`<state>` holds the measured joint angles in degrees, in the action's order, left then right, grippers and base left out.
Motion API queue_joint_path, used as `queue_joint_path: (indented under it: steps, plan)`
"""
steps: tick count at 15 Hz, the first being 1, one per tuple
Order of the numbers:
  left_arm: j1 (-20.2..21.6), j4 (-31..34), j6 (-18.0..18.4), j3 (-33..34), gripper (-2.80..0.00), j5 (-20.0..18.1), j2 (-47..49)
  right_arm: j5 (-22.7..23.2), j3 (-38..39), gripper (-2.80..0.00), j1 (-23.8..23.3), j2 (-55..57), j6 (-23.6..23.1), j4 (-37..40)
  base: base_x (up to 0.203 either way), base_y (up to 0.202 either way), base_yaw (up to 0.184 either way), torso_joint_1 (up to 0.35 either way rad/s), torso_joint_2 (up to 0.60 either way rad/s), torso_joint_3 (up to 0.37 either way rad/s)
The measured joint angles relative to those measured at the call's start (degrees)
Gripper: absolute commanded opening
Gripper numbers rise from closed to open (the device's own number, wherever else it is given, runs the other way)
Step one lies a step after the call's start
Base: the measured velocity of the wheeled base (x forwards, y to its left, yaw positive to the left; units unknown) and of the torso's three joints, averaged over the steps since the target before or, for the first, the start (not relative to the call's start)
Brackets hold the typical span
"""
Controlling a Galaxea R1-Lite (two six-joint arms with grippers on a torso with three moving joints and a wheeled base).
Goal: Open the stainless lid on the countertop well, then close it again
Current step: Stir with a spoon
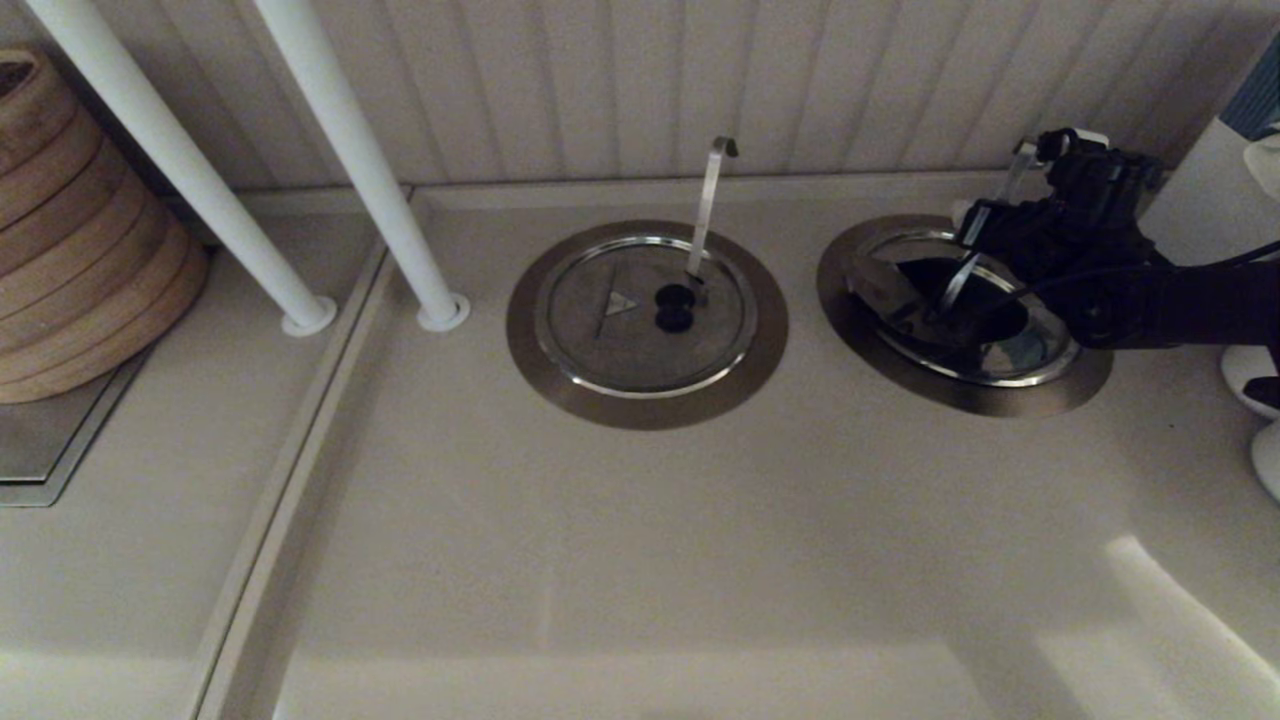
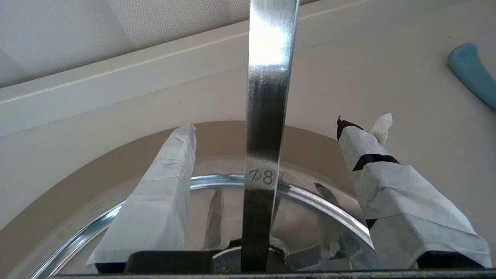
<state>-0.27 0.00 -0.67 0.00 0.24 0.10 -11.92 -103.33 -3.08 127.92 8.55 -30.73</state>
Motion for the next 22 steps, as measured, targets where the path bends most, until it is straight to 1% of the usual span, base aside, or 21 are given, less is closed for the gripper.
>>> queue_joint_path:
  steps: [4, 13, 14, 22]
  plan:
    - [0.0, 0.0, -0.01, 0.0, -2.8, -0.02, 0.0, -0.12, -2.17, 0.0, 0.26, 1.5, 0.11, 0.22, 0.0, 0.0, 0.0, 0.0, 0.0, 0.0]
    - [0.0, 0.0, 0.02, 0.0, -2.8, -0.02, 0.0, -0.15, -2.51, 0.0, 0.37, 2.1, 0.02, 0.14, 0.0, 0.0, 0.0, 0.0, 0.0, 0.0]
    - [0.0, -0.05, 0.04, 0.0, -2.8, 0.0, 0.0, -0.15, -2.53, -2.8, 0.37, 2.12, 0.02, 0.14, 0.0, 0.0, 0.0, 0.0, 0.0, 0.0]
    - [0.02, -0.02, -0.01, 0.0, -2.8, 0.0, 0.0, -0.12, -2.57, -2.8, 0.41, 2.18, 0.0, 0.06, 0.0, 0.0, 0.0, 0.0, 0.0, 0.0]
